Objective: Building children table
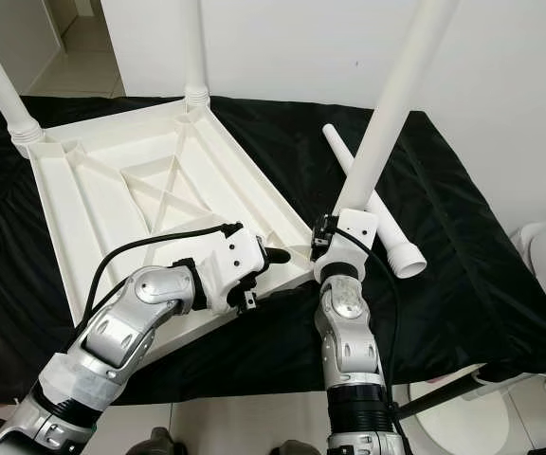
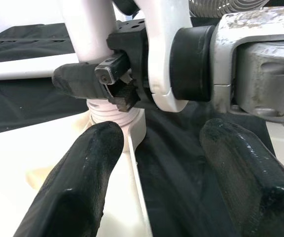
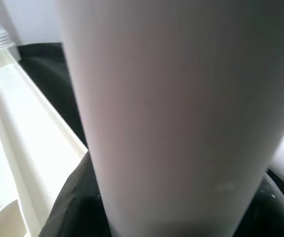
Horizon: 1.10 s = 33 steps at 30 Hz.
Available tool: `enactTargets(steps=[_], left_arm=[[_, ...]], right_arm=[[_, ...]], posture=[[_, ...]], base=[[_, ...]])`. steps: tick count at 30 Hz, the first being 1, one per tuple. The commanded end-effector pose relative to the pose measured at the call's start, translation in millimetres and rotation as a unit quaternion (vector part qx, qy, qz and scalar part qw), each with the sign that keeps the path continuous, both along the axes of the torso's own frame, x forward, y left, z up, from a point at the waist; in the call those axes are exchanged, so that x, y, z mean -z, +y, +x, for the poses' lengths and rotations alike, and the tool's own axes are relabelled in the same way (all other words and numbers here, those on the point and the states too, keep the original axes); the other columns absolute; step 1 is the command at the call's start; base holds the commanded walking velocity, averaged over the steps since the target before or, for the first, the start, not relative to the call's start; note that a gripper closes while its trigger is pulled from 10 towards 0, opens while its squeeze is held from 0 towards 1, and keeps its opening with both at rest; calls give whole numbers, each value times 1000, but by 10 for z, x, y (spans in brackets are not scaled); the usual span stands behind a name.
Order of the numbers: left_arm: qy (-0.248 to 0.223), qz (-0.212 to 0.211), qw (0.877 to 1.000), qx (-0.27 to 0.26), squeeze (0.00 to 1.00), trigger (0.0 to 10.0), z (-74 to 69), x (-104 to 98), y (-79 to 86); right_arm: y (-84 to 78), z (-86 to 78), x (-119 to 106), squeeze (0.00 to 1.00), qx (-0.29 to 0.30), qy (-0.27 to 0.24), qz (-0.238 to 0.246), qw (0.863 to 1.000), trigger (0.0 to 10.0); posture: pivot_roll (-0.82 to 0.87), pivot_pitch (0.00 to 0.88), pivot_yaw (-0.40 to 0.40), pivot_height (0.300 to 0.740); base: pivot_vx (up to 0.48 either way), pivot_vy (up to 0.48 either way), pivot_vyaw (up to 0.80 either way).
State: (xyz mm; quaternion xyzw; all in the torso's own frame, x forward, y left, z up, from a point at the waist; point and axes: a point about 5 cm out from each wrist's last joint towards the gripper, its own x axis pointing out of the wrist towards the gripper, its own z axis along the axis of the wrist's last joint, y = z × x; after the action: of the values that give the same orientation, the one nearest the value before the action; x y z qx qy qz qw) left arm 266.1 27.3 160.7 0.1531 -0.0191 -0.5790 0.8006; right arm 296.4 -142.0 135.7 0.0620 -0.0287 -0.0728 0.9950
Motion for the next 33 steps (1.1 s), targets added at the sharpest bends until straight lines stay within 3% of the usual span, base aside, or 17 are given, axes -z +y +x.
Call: enactTargets(steps=[1,2,3,11,12,13,16,24,27,32,33], left_arm=[[-7,-3,1000,-21,0,10000,1,4,4],[-7,-3,1000,-21,0,10000,3,4,5],[-8,-3,1000,-21,0,10000,7,2,5],[-9,-2,1000,-19,0,10000,8,3,-3],[-9,-2,1000,-18,0,10000,7,4,-6],[-9,-2,1000,-18,0,10000,7,4,-6],[-10,-2,1000,-16,0,10000,19,-4,-9],[-11,-1,1000,-14,0,10000,31,-4,-13],[-9,0,1000,-15,0,10000,34,13,-22],[-6,4,1000,-13,0,10000,11,47,-19],[-5,5,1000,-12,0,10000,7,50,-17]], right_arm=[[94,-76,34,329,-6,-2,29,1000,10000],[73,-85,24,839,-5,-6,25,1000,10000],[35,-101,15,1000,-14,-11,23,1000,10000],[-41,-189,15,1000,-76,-18,14,997,10000],[-64,-206,32,0,-94,-16,10,995,10000],[-64,-206,32,0,-94,-16,10,995,10000],[-200,-251,72,0,-168,-16,-34,985,10000],[-373,-180,69,0,-203,-11,-76,976,10000],[-477,-68,43,0,-233,-5,-104,967,10000],[-502,59,50,0,-274,11,-123,954,10000],[-486,89,51,0,-288,14,-123,950,9373]], posture=[[-1,0,-55,740],[-1,0,-55,740],[-3,0,-52,740],[-8,0,-46,740],[-10,0,-44,740],[-10,0,-44,740],[-13,0,-37,740],[-19,0,-32,740],[-17,0,-31,740],[-11,0,-29,740],[-7,0,-28,740]], base=[[0,0,0],[0,0,0],[0,0,0],[0,0,0],[0,0,0],[0,0,0],[0,0,0],[0,0,0],[0,0,0],[0,0,0],[0,0,0]])
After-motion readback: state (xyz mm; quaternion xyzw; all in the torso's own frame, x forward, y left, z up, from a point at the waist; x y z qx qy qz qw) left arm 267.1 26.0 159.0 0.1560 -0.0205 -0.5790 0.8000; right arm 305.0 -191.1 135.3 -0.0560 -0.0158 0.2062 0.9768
